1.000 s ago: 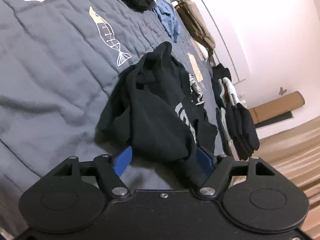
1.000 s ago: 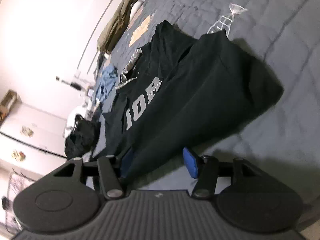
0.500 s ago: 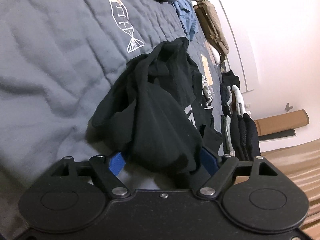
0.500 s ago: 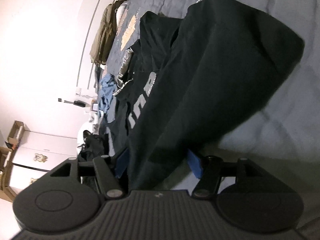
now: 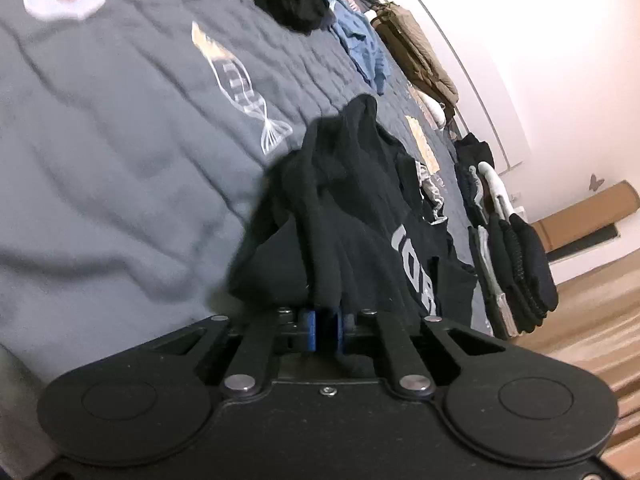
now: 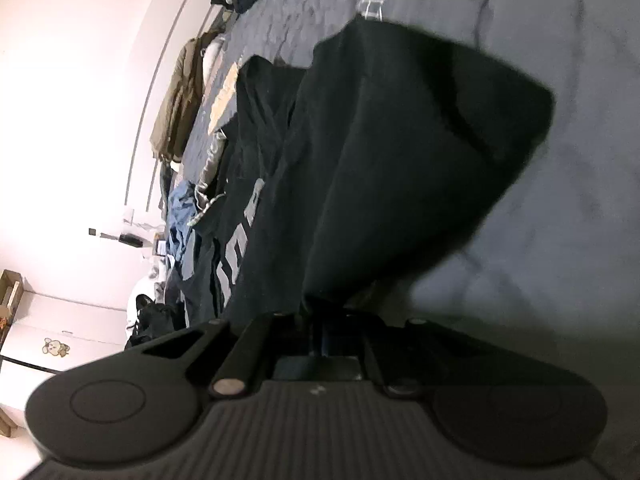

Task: Fold clothes

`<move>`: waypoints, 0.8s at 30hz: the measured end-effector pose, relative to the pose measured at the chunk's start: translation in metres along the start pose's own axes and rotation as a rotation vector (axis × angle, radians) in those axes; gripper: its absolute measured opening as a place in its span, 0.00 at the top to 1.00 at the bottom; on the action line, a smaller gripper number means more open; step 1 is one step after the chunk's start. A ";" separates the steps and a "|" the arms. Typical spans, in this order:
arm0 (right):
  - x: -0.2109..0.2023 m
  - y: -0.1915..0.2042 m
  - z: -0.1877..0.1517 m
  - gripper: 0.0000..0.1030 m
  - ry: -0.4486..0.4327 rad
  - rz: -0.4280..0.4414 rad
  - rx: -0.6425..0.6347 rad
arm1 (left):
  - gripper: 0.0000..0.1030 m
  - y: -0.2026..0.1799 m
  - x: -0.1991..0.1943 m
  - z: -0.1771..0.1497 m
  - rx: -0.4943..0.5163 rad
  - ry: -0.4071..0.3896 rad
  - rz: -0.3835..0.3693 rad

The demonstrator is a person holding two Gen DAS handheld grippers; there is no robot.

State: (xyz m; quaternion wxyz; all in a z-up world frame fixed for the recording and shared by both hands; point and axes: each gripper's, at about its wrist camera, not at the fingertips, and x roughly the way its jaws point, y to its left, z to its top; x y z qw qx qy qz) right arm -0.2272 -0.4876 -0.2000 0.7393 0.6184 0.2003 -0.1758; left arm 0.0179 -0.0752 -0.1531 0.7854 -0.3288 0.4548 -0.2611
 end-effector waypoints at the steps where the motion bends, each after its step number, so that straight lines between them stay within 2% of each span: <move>1: -0.003 -0.001 -0.001 0.97 -0.005 -0.001 0.005 | 0.93 0.000 -0.007 0.005 0.012 -0.003 -0.002; 6: -0.013 0.001 -0.002 0.97 -0.001 -0.012 -0.027 | 0.93 0.005 -0.026 0.017 0.048 0.035 0.010; 10: -0.010 0.001 -0.002 0.94 0.024 -0.053 -0.066 | 0.87 0.008 -0.024 0.011 0.056 0.039 0.041; 12: -0.019 0.003 -0.002 0.92 0.012 -0.073 -0.079 | 0.69 0.009 -0.024 0.009 0.049 0.018 0.042; 13: -0.023 0.005 -0.001 0.90 0.003 -0.089 -0.094 | 0.51 0.009 -0.024 0.008 0.045 0.008 0.042; 14: -0.027 0.006 0.000 0.87 -0.005 -0.106 -0.110 | 0.37 0.009 -0.024 0.008 0.042 -0.003 0.043; 15: -0.030 0.007 0.002 0.81 -0.032 -0.127 -0.126 | 0.36 0.010 -0.025 0.007 0.038 -0.013 0.044; 17: -0.038 0.009 0.005 0.71 -0.088 -0.171 -0.160 | 0.36 0.011 -0.024 0.006 0.025 -0.030 0.044; 18: -0.039 0.006 0.009 0.61 -0.112 -0.186 -0.153 | 0.36 0.014 -0.020 0.007 0.005 -0.030 0.041; 21: -0.037 -0.007 0.021 0.59 -0.152 -0.190 -0.099 | 0.38 0.022 -0.009 0.010 -0.039 -0.030 0.032; 22: -0.036 -0.012 0.025 0.59 -0.161 -0.176 -0.069 | 0.48 0.022 -0.007 0.010 -0.036 -0.033 0.041; 23: -0.037 -0.017 0.027 0.60 -0.184 -0.154 -0.034 | 0.72 0.023 -0.005 0.011 -0.033 -0.035 0.051; 24: -0.038 -0.022 0.030 0.63 -0.205 -0.134 0.002 | 0.78 0.024 -0.004 0.011 -0.033 -0.034 0.060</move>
